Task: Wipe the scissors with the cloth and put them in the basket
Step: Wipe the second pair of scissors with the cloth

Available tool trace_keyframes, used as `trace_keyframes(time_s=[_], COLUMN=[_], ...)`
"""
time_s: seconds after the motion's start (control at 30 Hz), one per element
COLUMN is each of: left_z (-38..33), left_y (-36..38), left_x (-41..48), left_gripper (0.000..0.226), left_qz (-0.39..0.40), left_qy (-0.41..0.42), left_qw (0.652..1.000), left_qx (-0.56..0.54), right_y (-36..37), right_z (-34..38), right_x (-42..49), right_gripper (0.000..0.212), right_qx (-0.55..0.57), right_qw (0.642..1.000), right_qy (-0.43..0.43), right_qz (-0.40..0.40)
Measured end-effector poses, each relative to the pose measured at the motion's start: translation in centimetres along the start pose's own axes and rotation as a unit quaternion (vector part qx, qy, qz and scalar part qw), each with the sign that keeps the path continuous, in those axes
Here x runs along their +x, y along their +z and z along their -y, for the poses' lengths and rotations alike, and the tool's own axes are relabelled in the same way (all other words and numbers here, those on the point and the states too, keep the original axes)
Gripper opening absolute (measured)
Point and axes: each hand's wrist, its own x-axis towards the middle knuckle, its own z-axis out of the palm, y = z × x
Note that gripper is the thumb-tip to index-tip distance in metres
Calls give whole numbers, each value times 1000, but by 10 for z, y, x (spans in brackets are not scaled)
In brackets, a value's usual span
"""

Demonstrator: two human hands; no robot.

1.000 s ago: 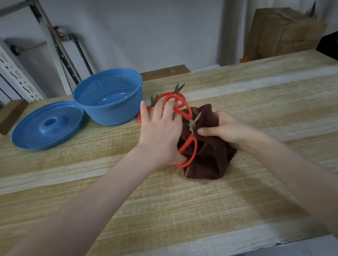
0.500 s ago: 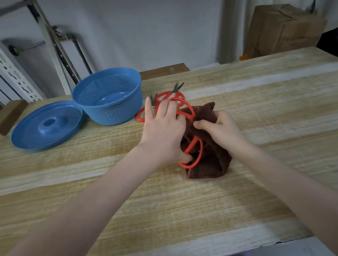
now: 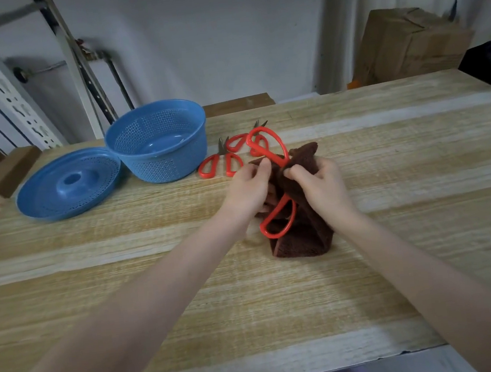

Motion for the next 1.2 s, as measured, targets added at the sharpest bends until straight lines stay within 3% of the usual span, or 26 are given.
trace_keyframes(time_s=[0.23, 0.4, 0.53, 0.63, 0.77, 0.83, 1.0, 1.2], left_z=[8, 8, 7, 7, 7, 5, 2, -1], left_y=[24, 26, 27, 26, 23, 22, 20, 15], left_x=[12, 12, 11, 12, 16, 17, 13, 12], left_gripper=[31, 36, 36, 35, 35, 33, 33, 34], left_qz=[-140, -200, -228, -234, -227, -216, -196, -205], left_qy=[51, 128, 158, 183, 195, 190, 194, 185], left_qw=[984, 971, 955, 947, 946, 953, 957, 958], left_qx=[-103, 24, 106, 123, 123, 99, 89, 72], right_y=[9, 10, 15, 18, 24, 23, 19, 19], right_z=[-3, 0, 0, -2, -1, -3, 2, 4], right_x=[-2, -1, -2, -7, -13, -12, -11, -6], right_gripper=[16, 15, 24, 37, 26, 16, 31, 29], right_qx=[-19, 16, 16, 33, 113, 94, 46, 111], right_qw=[999, 998, 999, 998, 994, 995, 997, 994], right_qy=[-15, 3, -31, -48, -8, -18, -68, -7], right_qz=[39, 57, 38, 15, 1, 4, -9, -22])
